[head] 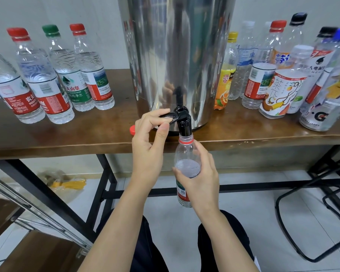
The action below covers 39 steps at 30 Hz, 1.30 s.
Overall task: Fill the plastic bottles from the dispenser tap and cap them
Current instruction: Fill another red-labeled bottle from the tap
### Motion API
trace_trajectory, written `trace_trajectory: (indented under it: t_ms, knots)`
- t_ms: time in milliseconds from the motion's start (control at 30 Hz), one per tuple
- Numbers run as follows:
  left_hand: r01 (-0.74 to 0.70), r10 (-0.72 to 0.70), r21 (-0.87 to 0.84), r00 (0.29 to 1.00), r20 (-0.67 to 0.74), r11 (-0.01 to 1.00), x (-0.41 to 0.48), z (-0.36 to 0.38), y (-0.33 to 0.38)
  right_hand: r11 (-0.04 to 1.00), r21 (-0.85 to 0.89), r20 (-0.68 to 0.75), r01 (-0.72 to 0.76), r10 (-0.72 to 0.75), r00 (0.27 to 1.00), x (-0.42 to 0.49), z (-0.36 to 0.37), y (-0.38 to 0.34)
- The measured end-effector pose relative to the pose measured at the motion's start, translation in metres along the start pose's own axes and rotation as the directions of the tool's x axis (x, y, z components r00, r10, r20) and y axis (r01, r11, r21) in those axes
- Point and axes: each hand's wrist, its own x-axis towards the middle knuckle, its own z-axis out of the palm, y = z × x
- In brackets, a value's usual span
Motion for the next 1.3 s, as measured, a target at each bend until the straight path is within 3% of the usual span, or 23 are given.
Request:
trace_trajectory:
  t_ms: [1300]
  knots:
    - [0.034, -0.032, -0.093, 0.999, 0.015, 0.995, -0.0006, 0.0023, 0.0007, 1.0, 0.007, 0.034, -0.003, 0.002, 0.999, 0.002, -0.0043, 0.0033]
